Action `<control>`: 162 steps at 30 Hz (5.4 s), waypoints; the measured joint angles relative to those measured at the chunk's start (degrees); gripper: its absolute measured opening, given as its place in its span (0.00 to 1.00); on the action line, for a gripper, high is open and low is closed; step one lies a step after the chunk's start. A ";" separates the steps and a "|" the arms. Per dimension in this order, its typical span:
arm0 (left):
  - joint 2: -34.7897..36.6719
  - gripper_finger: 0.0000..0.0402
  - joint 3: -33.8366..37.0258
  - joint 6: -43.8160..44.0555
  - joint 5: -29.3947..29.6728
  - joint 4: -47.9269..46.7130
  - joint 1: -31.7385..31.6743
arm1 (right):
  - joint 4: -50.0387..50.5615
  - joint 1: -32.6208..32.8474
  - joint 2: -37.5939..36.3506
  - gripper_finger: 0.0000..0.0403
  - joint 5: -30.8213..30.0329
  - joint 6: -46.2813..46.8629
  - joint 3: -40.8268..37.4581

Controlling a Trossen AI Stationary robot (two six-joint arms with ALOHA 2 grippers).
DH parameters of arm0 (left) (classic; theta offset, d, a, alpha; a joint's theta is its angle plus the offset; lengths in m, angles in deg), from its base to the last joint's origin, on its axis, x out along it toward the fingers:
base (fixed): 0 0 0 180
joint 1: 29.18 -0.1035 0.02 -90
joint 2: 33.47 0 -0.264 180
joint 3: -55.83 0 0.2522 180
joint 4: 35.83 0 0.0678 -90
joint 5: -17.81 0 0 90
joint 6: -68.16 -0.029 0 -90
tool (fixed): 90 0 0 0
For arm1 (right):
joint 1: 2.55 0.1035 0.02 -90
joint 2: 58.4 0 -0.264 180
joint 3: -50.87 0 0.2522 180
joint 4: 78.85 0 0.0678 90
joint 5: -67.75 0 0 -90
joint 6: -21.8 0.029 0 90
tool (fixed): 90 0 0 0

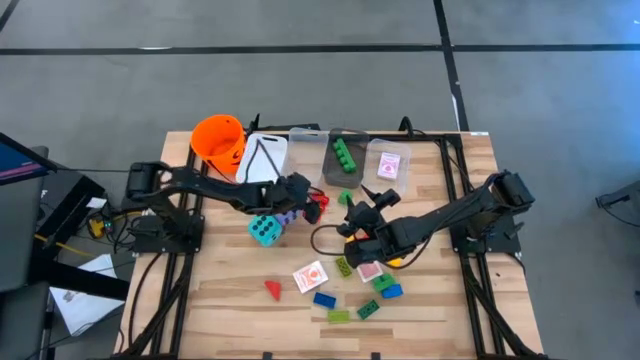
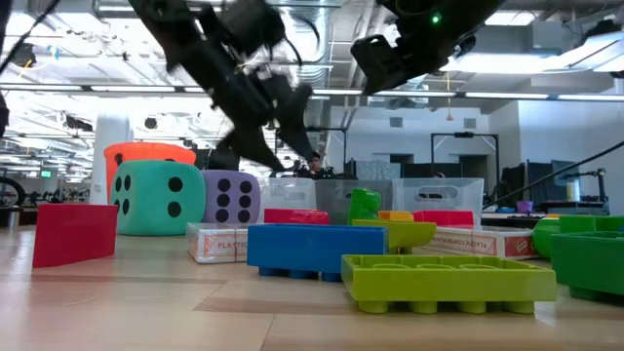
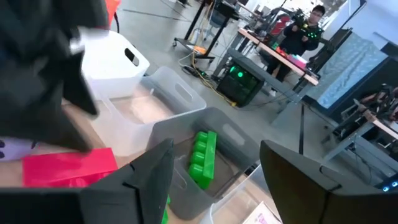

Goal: Pick & Place Toys
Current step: Put the large red game piece into the black bin

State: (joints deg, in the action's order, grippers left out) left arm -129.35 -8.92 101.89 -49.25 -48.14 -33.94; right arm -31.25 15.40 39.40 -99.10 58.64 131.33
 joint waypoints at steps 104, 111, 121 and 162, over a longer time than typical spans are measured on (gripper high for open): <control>-11.66 0.99 -3.16 7.83 -3.61 -3.04 3.05 | -2.34 3.02 0.00 0.58 4.69 3.69 -1.36; -11.64 0.99 -3.00 8.36 -3.79 -3.48 3.61 | -2.41 3.01 0.02 0.58 4.77 3.69 -1.33; -11.71 0.94 -2.95 8.36 -3.11 -7.99 4.53 | -2.43 3.04 0.02 0.58 4.82 3.72 -1.36; 6.07 0.62 -2.41 -16.92 10.75 -5.33 14.66 | 3.77 12.08 0.01 0.58 -8.48 17.22 -1.33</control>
State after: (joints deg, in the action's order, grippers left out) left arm -123.29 -11.33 84.97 -38.50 -53.46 -19.28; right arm -27.48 27.48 39.41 -107.58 75.86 129.99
